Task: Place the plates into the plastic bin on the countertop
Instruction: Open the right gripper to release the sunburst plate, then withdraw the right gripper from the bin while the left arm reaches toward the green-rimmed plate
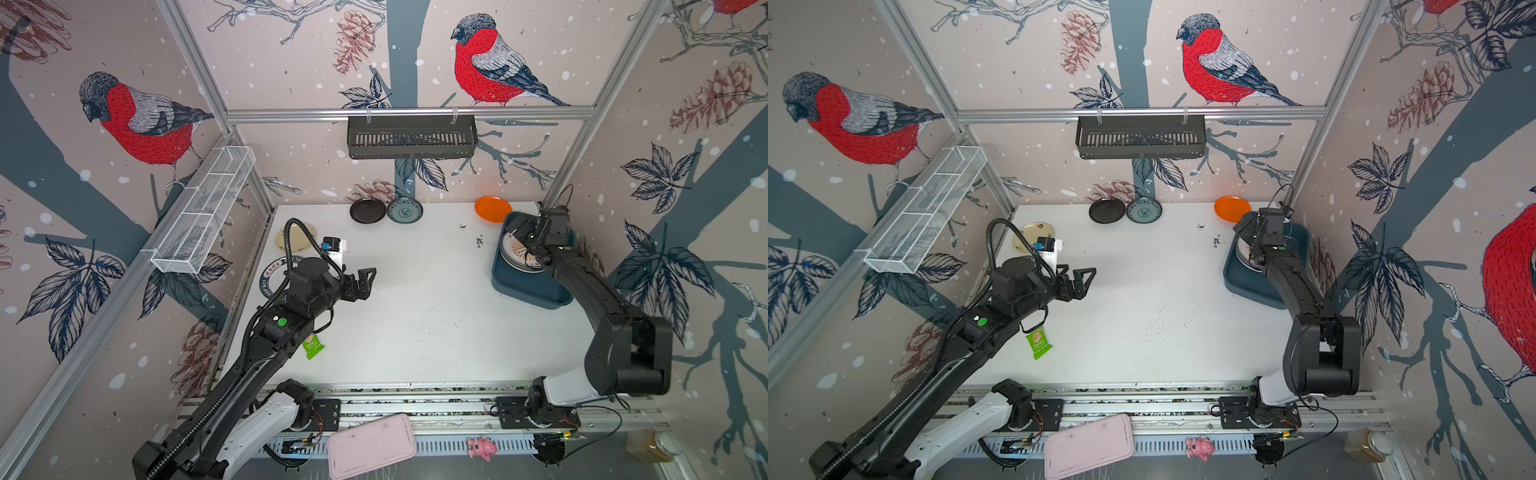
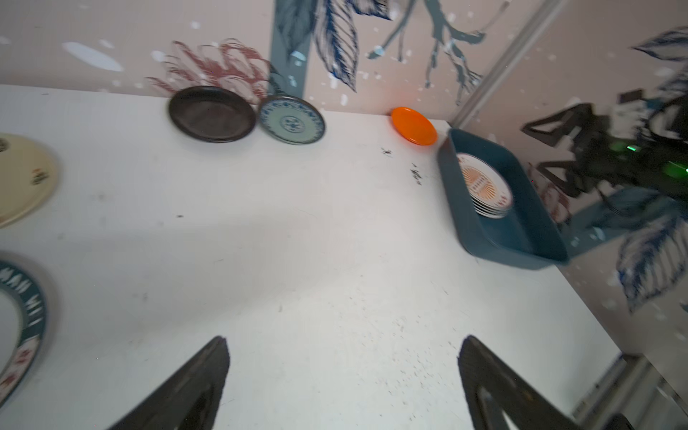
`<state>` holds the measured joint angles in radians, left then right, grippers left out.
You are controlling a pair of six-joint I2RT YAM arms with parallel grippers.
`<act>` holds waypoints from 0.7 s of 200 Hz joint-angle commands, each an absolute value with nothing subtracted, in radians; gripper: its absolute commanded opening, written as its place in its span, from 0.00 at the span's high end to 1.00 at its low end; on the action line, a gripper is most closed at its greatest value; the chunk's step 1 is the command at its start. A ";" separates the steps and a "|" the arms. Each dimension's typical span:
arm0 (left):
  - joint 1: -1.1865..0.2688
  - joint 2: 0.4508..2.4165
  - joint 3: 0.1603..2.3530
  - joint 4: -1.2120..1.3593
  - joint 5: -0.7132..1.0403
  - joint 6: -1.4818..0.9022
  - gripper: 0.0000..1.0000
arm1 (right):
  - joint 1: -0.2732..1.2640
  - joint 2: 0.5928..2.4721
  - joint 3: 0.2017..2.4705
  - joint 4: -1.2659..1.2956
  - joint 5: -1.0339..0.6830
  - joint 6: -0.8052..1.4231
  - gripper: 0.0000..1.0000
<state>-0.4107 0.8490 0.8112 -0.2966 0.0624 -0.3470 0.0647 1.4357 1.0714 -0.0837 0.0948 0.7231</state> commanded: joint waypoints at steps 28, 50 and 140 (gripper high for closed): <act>-0.159 0.848 0.774 -0.255 -0.074 -0.452 0.04 | 0.392 1.284 0.844 0.209 0.205 0.871 0.01; -0.057 0.910 0.767 -0.243 -0.040 -0.483 0.04 | 0.553 1.311 0.801 0.308 0.229 0.886 0.00; 0.361 1.134 0.720 -0.166 0.047 -0.695 0.04 | 0.925 1.447 0.867 0.560 0.237 0.872 0.00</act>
